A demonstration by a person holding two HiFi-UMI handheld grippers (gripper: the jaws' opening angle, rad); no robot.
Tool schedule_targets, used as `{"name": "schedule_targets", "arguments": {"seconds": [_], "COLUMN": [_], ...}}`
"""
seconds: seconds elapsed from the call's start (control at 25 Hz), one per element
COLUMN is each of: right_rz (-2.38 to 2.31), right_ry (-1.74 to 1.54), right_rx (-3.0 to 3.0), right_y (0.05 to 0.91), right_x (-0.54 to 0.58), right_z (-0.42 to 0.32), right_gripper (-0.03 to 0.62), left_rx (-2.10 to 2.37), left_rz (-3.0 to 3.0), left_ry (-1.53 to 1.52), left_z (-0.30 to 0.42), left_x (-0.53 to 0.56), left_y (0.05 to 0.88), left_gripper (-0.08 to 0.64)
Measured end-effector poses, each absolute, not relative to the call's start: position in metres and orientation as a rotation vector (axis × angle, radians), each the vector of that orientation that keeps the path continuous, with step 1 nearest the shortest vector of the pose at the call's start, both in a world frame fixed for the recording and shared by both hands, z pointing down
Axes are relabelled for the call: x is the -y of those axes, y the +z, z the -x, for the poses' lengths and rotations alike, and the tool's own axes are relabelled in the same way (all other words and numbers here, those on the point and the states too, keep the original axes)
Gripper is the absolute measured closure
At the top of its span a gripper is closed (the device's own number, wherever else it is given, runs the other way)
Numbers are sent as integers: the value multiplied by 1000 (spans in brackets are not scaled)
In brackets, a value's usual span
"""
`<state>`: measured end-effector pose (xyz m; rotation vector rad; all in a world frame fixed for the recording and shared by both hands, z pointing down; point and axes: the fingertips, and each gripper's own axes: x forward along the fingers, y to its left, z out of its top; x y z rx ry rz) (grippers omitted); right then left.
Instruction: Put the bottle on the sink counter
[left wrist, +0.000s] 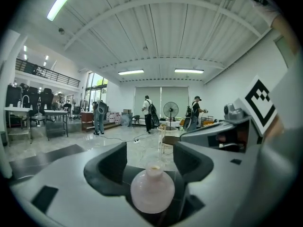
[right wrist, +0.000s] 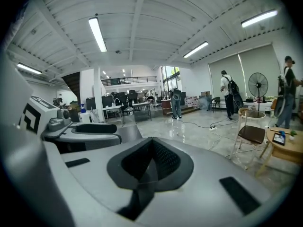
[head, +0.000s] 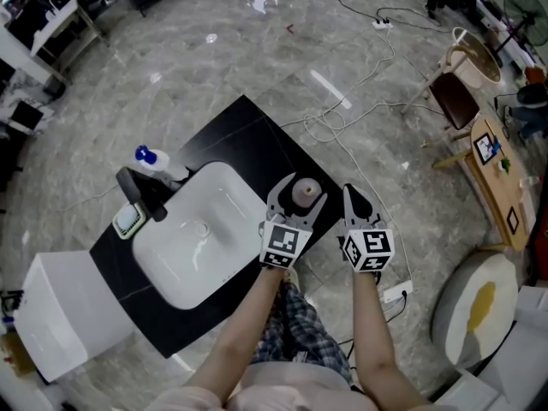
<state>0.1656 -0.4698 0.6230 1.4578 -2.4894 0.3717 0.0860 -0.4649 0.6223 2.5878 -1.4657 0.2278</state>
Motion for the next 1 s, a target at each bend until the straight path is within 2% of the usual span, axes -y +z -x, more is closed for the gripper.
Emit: {"name": "schedule_targets", "arguments": {"seconds": [0.28, 0.64, 1.0], "right_rz": [-1486, -1511, -1520], "right_ry": [334, 227, 132], "right_rx": [2518, 2594, 2645], "right_y": [581, 507, 458], "right_x": [455, 414, 387], "right_z": [-166, -156, -159], "right_gripper": [577, 577, 577], "left_rx": [1601, 1744, 1875], "left_rz": [-2458, -2406, -2358], "left_ry": [44, -87, -121], "left_z": [-24, 55, 96], "left_x": [446, 382, 332], "left_y": [564, 482, 445], "left_gripper": [272, 457, 522]}}
